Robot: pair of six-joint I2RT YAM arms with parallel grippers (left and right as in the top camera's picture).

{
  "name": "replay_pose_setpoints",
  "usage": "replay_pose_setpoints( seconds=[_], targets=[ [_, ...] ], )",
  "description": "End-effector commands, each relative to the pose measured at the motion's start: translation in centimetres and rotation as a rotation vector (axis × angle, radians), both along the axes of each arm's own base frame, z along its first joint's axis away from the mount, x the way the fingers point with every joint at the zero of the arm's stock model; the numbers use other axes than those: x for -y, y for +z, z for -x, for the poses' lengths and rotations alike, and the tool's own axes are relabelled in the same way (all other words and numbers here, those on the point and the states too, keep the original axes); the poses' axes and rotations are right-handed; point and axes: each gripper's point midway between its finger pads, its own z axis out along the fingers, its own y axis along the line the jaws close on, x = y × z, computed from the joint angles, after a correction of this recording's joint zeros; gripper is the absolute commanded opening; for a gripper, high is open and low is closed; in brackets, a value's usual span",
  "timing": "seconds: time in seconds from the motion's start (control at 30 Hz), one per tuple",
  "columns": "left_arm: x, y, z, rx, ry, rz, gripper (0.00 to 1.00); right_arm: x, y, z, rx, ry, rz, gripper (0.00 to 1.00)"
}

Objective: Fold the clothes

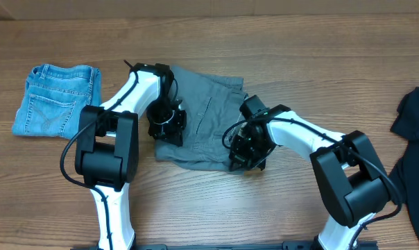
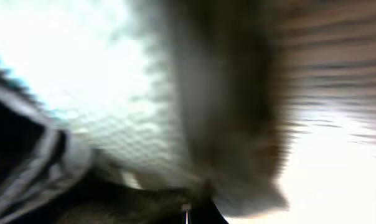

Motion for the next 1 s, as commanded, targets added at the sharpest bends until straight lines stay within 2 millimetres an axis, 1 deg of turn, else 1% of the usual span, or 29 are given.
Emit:
replay_pose_setpoints(
  seconds=[0.0,0.03,0.1,0.2,0.27,0.37,0.43,0.47,0.53,0.63,0.73,0.8,0.87,0.97],
  targets=[
    [-1.3,2.4,-1.7,0.064,-0.004,0.009,0.1,1.4,0.7,-0.8,0.024,0.004,0.01,0.04],
    [-1.6,3.2,-2.1,0.08,-0.005,0.015,0.11,1.7,1.3,-1.1,0.054,0.031,0.004,0.04],
    [-1.8,4.9,-3.0,0.128,-0.009,0.026,0.12,1.5,3.4,-2.2,0.15,0.103,-0.045,0.04],
    [-1.5,7.2,-4.4,0.228,-0.021,0.042,0.14,0.1,7.3,-3.9,0.303,0.181,-0.147,0.04],
    [-1.2,8.1,-5.1,0.286,-0.027,0.051,0.16,-1.0,9.7,-5.1,0.388,0.192,-0.216,0.04],
    [-1.0,8.5,-5.9,0.331,-0.03,0.057,0.19,-2.7,12.3,-6.7,0.498,0.194,-0.316,0.04],
    [-0.7,8.0,-6.1,0.337,-0.034,0.059,0.2,-3.7,13.3,-7.5,0.552,0.204,-0.373,0.04],
    [-0.6,7.7,-6.0,0.336,-0.038,0.061,0.2,-4.1,13.2,-8.0,0.574,0.203,-0.376,0.04],
    [-0.3,7.0,-5.7,0.329,-0.048,0.06,0.2,-4.4,12.7,-8.7,0.59,0.183,-0.353,0.04],
    [0.3,5.6,-4.8,0.31,-0.065,0.061,0.21,-4.8,10.6,-9.2,0.568,0.157,-0.311,0.04],
    [0.7,4.0,-3.7,0.289,-0.08,0.059,0.22,-5.4,7.9,-8.5,0.5,0.164,-0.292,0.05],
    [0.7,3.0,-3.0,0.269,-0.084,0.057,0.23,-5.2,5.9,-7.4,0.429,0.167,-0.266,0.04],
    [0.5,2.2,-2.2,0.248,-0.084,0.053,0.22,-4.2,3.5,-5.9,0.316,0.14,-0.196,0.04],
    [0.2,1.4,-1.2,0.219,-0.085,0.043,0.22,-1.3,0.0,-3.4,0.135,0.04,-0.005,0.04]
  ],
)
